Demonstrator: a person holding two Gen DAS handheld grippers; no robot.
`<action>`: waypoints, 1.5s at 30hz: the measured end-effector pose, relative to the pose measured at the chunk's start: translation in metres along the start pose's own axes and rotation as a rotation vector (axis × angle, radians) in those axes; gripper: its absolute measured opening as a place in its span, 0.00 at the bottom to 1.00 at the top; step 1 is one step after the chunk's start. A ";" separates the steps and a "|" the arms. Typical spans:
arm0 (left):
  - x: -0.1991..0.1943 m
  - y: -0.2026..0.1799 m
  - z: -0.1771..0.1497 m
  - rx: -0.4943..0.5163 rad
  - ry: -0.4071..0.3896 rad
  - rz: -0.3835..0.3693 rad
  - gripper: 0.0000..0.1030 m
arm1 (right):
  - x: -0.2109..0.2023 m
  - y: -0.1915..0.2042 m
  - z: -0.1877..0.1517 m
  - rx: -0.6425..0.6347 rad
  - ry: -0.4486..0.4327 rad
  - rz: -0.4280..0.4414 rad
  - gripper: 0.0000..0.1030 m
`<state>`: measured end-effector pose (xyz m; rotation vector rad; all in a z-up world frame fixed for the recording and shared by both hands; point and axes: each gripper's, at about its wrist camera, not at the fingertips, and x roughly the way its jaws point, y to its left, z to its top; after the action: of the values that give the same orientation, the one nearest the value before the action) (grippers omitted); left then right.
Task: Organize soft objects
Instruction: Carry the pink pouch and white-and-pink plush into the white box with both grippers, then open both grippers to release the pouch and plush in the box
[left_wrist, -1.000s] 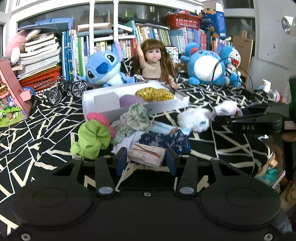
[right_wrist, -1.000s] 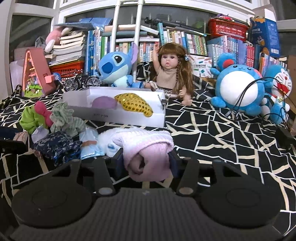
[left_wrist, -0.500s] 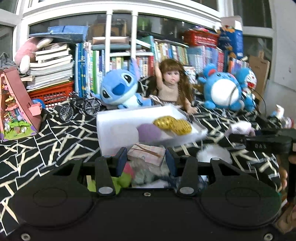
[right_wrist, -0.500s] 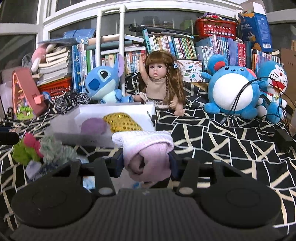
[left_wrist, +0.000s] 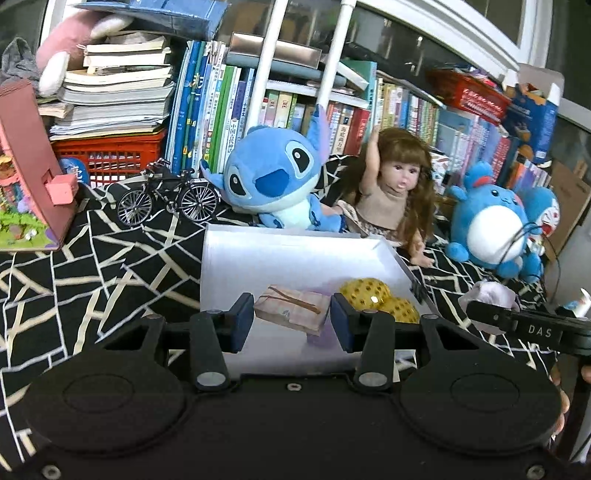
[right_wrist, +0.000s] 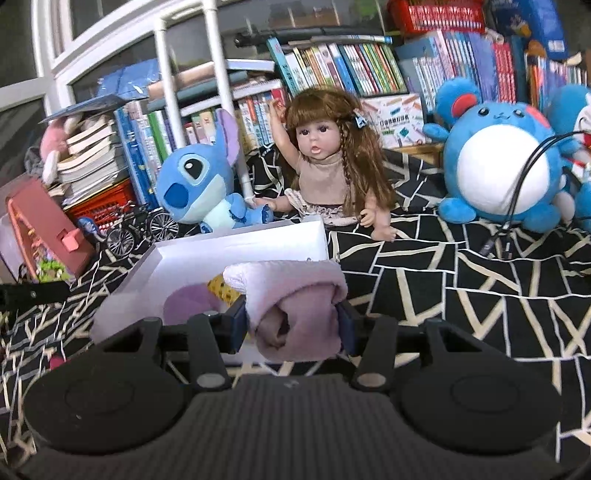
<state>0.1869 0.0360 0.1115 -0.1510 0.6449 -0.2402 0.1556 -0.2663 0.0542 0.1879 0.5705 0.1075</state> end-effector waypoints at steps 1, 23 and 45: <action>0.007 -0.001 0.005 0.002 0.008 0.007 0.42 | 0.005 0.000 0.005 0.010 0.011 0.003 0.53; 0.139 0.016 0.027 -0.072 0.171 0.199 0.42 | 0.141 0.023 0.056 0.060 0.187 -0.094 0.55; 0.160 0.023 0.014 -0.074 0.241 0.194 0.43 | 0.161 0.044 0.048 -0.003 0.207 -0.065 0.57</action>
<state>0.3232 0.0164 0.0252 -0.1304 0.9031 -0.0465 0.3143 -0.2062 0.0184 0.1560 0.7824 0.0646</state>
